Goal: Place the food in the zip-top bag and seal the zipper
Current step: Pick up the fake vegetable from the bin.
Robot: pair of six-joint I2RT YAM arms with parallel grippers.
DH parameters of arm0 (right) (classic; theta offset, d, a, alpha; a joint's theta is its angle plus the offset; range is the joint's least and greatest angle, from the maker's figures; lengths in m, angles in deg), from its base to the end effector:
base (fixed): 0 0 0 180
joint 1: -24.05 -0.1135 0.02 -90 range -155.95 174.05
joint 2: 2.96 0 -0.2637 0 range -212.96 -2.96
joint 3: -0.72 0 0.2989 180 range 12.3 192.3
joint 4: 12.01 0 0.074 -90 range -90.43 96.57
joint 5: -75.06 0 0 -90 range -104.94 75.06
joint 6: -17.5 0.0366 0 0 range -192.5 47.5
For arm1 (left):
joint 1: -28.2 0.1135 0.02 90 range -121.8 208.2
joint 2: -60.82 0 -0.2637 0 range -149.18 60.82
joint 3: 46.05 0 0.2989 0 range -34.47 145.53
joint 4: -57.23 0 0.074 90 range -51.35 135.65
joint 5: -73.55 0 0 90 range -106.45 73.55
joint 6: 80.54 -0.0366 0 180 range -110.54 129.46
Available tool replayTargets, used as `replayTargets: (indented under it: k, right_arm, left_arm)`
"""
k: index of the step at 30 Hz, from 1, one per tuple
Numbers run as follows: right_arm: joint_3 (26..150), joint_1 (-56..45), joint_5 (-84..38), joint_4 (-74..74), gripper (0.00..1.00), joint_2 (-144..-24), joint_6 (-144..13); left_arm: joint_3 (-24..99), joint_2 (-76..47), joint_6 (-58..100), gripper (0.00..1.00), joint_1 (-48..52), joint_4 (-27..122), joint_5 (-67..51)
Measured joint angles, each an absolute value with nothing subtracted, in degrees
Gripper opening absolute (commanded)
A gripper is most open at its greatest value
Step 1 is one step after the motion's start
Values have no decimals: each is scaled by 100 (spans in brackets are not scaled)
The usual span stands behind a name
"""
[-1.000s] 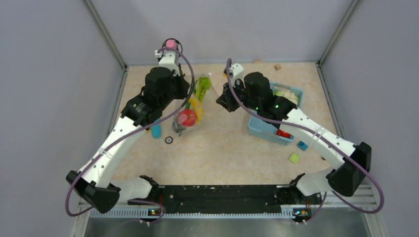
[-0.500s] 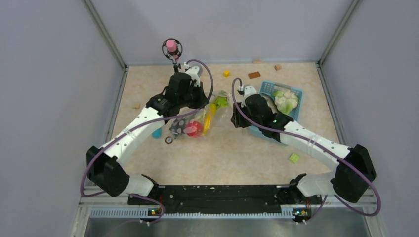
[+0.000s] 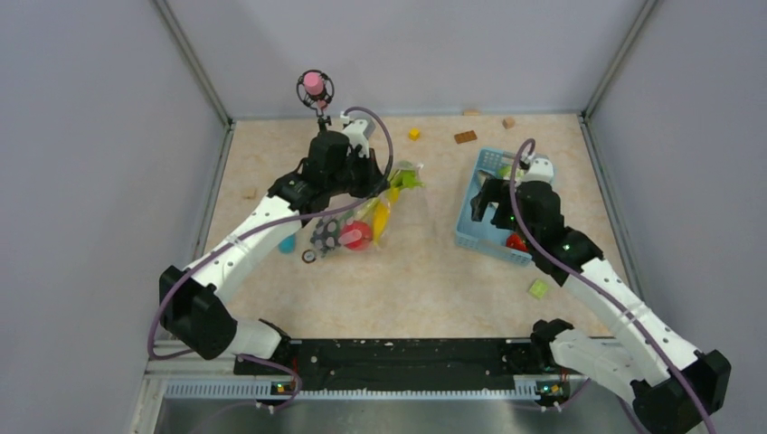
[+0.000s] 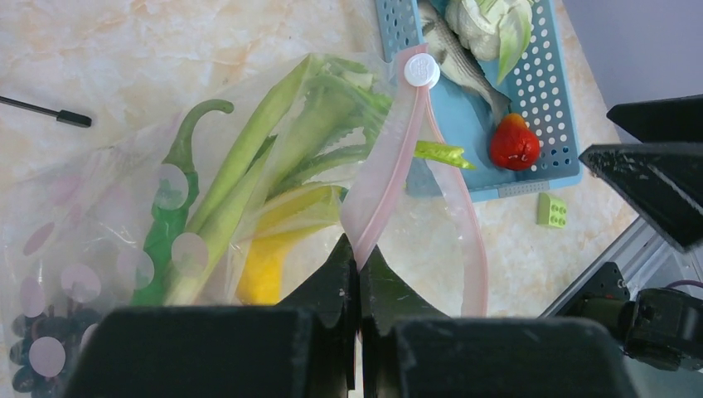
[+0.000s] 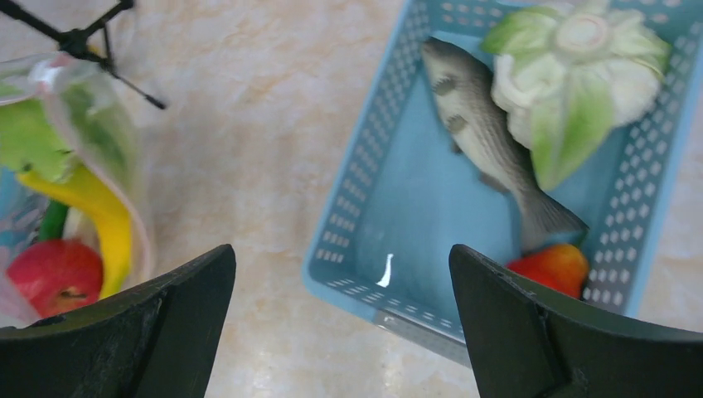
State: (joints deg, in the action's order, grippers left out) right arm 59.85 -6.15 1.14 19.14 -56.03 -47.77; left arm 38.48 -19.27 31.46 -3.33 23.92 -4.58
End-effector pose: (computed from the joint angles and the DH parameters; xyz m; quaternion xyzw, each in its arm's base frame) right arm 0.2278 0.1208 0.3096 0.0351 0.8381 0.1404 0.5259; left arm 0.3104 -0.1993 0.3434 0.1235 0.8491 -0.3073 0.4115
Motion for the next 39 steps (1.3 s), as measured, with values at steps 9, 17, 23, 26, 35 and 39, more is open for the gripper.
replayTargets:
  k: [9,17,23,26,35,39]
  right_arm:
    - [5609,790,-65,2393,97,-5958,-4502]
    - [5624,1274,-338,2441,94,-7262,-4626]
    - [5755,1291,-70,2445,91,-8130,-4648]
    - [5893,1293,121,2454,88,-8408,-4631]
    - [5926,1300,136,2382,75,-8740,-4648]
    - [5926,1298,-28,2365,65,-8930,-4650]
  left_arm:
    - [3719,-1927,3185,0,-335,2512,-353]
    - [3708,-1927,3185,0,-333,2514,-289]
    - [3708,-1927,3185,0,-333,2516,-241]
    - [3706,-1927,3185,0,-333,2516,-230]
    - [3706,-1927,3185,0,-333,2516,-230]
    - [3706,-1927,3190,0,-333,2516,-230]
